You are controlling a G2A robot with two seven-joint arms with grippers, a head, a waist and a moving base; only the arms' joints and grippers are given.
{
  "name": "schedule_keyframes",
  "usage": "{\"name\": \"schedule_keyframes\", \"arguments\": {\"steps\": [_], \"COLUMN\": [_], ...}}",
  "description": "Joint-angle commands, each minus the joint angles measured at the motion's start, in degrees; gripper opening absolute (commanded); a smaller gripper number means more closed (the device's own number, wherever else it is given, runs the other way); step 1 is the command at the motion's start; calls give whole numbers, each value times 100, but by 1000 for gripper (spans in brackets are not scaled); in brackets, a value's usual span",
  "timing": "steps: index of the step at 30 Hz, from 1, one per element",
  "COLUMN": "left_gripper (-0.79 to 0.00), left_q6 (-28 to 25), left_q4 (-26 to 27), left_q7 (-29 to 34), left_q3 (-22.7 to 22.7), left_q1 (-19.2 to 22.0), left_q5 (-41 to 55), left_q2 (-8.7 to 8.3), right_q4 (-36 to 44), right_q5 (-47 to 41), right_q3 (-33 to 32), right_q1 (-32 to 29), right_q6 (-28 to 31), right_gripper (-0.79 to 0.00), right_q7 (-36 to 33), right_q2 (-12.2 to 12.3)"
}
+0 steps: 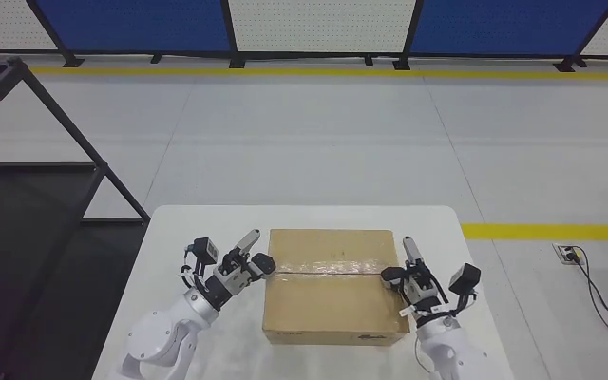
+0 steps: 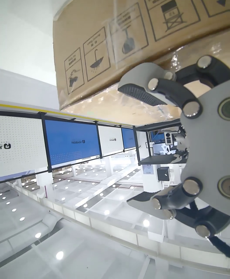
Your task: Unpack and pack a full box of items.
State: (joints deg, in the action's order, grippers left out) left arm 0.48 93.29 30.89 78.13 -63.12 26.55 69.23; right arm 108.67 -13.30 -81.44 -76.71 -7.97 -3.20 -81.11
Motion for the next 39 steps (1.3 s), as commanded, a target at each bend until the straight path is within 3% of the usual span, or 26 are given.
{"name": "schedule_keyframes", "arguments": {"steps": [1,6,15,22,31,39], "left_gripper": [0,0,0,0,0,0], "left_q6": [-12,-24,11,28,-1,-81], "left_q4": [25,98,-36,-220,-510,-758], "left_q7": [-19,-108,-390,-452,-589,-565], "left_q3": [-26,-171,-693,-916,-902,-658], "left_q1": [-10,3,242,387,472,470], "left_q5": [20,43,-124,-262,-509,-313], "left_q2": [6,34,130,180,194,186], "right_q4": [138,143,-712,-823,-654,-1116], "right_q5": [16,193,189,320,322,287], "right_q3": [35,245,653,668,631,1030], "right_q1": [-63,34,827,749,577,1264], "right_q6": [217,353,-63,-80,-15,-166], "right_gripper": [0,0,0,0,0,0], "right_q7": [-121,-272,-433,-576,-721,-854], "right_q2": [5,3,-46,-26,0,-65]}}
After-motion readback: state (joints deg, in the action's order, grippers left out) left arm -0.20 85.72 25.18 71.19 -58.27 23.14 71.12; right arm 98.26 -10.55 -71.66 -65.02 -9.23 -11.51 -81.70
